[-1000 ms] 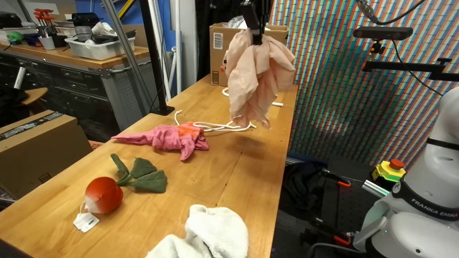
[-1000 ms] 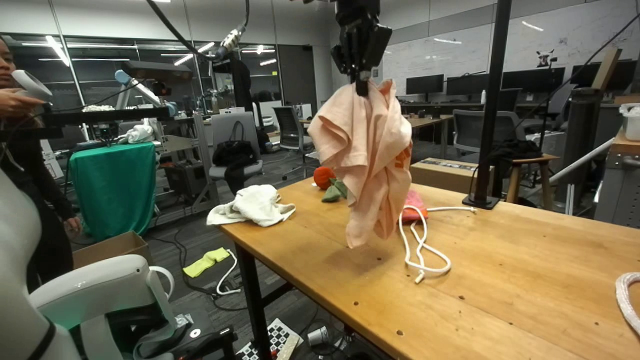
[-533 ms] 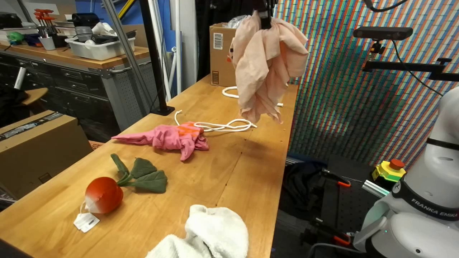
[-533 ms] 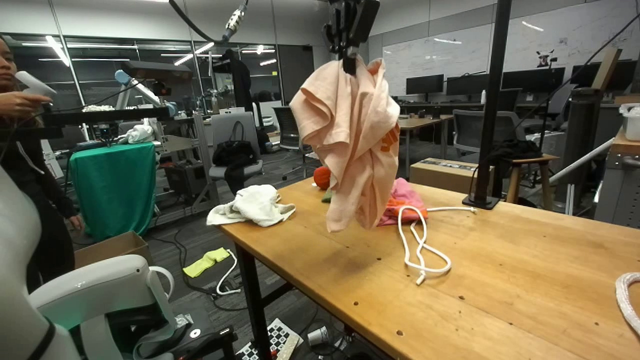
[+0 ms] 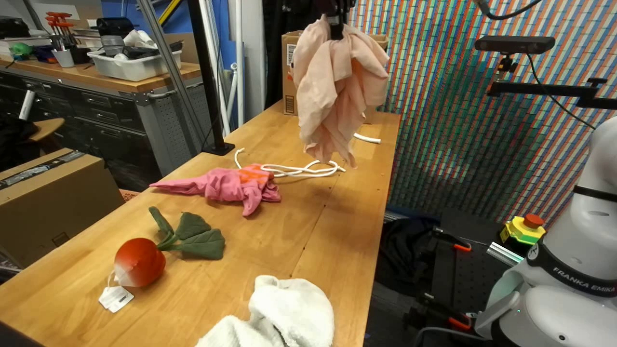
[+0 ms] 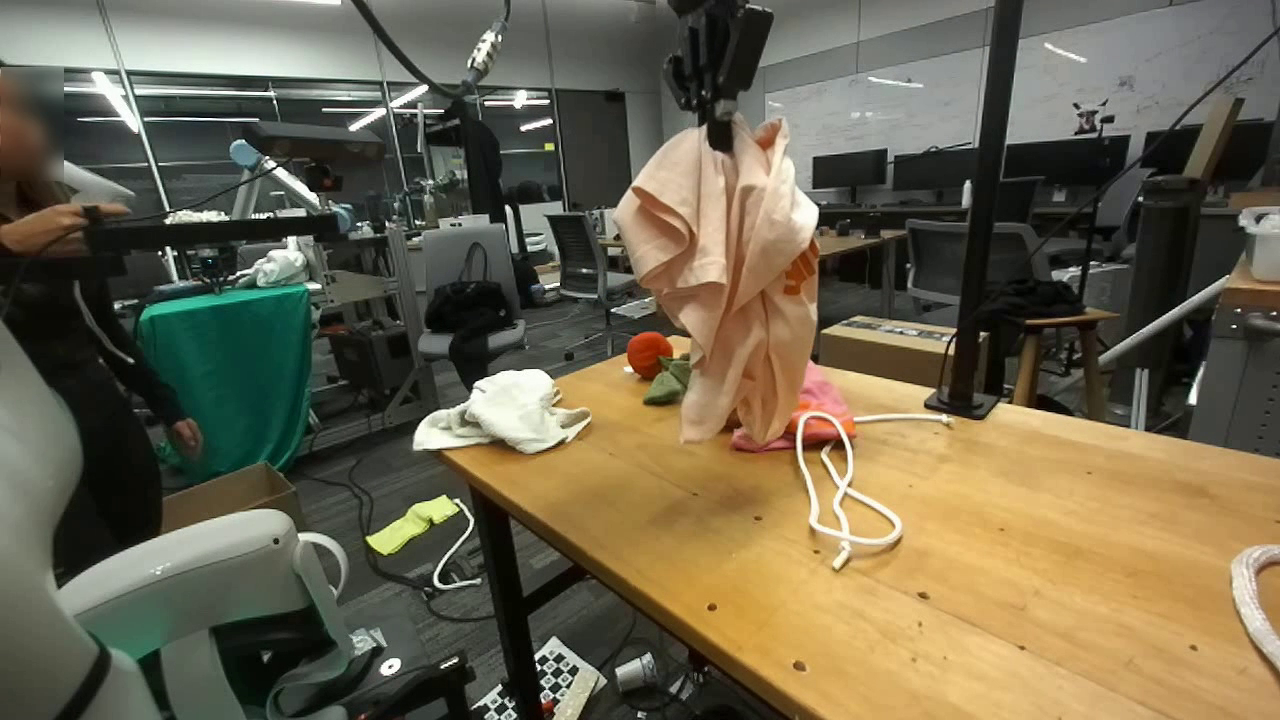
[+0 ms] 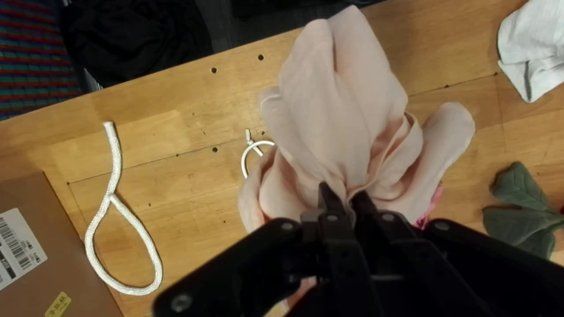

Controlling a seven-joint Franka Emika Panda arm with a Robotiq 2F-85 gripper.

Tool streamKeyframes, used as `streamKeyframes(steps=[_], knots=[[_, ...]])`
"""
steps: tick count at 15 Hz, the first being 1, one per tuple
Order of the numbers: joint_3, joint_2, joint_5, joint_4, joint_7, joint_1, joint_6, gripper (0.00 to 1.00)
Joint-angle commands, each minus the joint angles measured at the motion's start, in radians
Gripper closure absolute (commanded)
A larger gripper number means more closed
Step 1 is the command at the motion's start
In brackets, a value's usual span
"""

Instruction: Separate the items on the table

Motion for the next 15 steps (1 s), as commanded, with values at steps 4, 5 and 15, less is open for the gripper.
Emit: streamKeyframes(steps=[4, 5, 15], knots=[[-0.008, 0.127, -0.014, 0.107, 0.041, -0.004, 0.22, 0.96], [-0.012, 0.163, -0.026, 0.135, 0.036, -0.003, 0.251, 0.96], [-0.081, 0.489, -0.104, 0.443, 0.021, 0.014, 0.43, 0.96]])
